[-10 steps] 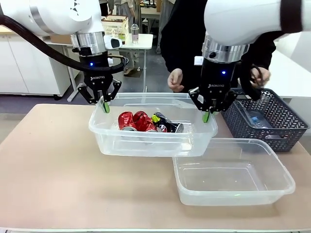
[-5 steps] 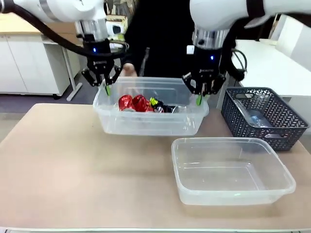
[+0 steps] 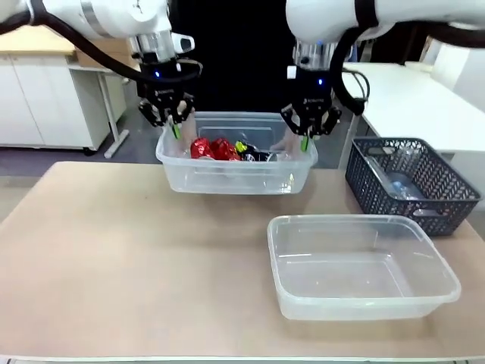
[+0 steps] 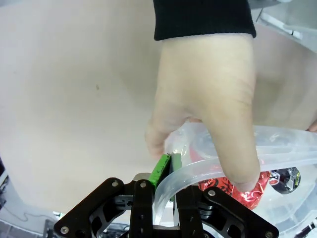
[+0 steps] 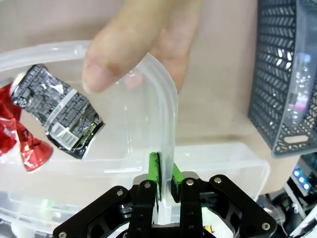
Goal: Sort the waste into each basket.
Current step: Offer the picked Organizing box to the human, then release the Organizing box you were holding.
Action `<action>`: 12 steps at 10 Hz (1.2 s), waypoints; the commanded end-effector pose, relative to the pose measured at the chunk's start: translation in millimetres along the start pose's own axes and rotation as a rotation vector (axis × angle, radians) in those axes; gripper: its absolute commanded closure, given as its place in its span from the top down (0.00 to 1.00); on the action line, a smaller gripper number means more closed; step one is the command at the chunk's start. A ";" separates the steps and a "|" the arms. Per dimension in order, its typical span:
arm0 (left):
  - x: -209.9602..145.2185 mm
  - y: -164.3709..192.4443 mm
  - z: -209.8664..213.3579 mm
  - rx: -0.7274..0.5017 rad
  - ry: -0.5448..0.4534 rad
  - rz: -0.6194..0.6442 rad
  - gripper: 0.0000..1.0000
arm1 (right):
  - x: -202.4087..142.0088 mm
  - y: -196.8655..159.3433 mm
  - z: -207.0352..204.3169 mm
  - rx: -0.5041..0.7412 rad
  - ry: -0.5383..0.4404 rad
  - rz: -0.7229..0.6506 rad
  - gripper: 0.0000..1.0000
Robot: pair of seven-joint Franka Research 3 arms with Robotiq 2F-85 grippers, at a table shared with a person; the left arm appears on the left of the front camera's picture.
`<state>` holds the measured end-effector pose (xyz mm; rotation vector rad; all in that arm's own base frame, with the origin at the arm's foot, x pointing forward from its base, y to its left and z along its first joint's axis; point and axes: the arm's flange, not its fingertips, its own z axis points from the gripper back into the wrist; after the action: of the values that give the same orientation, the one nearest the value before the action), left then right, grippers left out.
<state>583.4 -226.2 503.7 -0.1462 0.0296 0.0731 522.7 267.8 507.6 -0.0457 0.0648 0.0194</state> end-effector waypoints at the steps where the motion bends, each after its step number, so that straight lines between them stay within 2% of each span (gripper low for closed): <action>1: -3.0 1.2 3.4 0.002 -0.005 -0.005 0.05 | -3.9 1.3 4.8 0.002 -0.008 0.004 0.06; 10: 0.1 2.3 -3.4 0.015 0.010 -0.008 0.05 | -3.9 1.3 4.8 0.002 -0.008 0.004 0.06; 11: -0.5 -3.5 1.0 0.035 -0.005 -0.039 0.12 | -0.8 -1.0 4.7 0.002 -0.008 -0.001 0.06; 12: -1.1 -7.6 3.4 0.049 -0.028 -0.052 0.63 | -12.3 -17.1 15.9 0.063 -0.054 -0.007 0.47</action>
<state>583.0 -227.5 500.5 -0.1137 0.0317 0.0449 522.4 263.1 516.4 -0.0344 0.0485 0.0093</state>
